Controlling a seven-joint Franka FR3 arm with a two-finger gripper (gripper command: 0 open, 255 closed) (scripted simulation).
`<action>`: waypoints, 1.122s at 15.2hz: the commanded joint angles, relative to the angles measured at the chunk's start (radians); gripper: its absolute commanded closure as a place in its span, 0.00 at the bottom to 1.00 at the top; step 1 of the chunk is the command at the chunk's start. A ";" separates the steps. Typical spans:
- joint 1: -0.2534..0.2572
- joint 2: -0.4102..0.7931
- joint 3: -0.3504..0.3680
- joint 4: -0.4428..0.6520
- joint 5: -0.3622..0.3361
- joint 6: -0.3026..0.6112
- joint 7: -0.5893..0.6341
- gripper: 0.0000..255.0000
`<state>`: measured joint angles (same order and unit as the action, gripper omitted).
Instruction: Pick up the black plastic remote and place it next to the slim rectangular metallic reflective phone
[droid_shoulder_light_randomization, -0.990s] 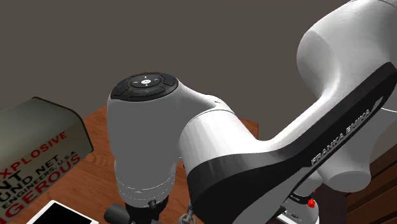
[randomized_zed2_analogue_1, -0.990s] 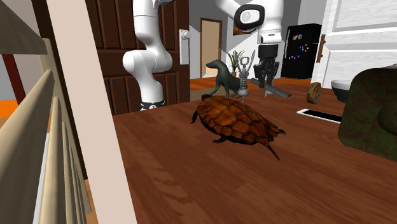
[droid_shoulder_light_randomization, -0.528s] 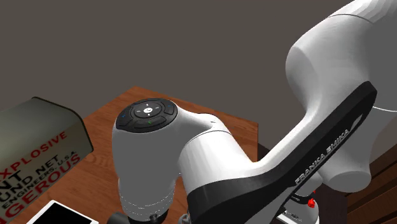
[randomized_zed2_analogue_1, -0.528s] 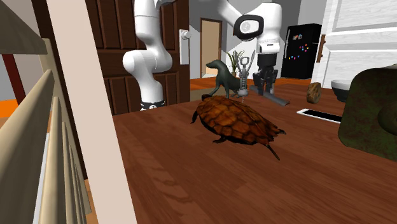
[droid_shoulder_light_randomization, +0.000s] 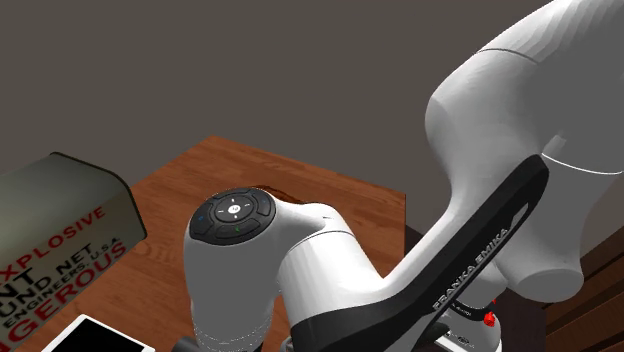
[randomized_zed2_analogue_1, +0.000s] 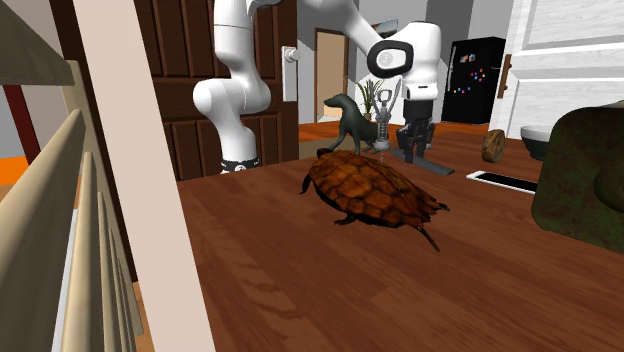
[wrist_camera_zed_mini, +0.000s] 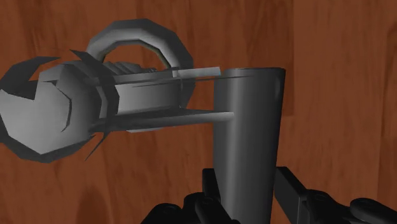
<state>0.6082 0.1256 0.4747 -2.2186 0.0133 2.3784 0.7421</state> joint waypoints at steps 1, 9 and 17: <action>0.000 0.004 -0.001 -0.003 -0.002 0.006 0.002 1.00; 0.000 0.004 -0.001 -0.003 -0.002 0.006 0.001 0.00; -0.013 -0.086 0.003 0.037 0.050 -0.115 -0.036 0.00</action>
<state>0.5971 0.0584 0.4772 -2.1806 0.0519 2.2804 0.7141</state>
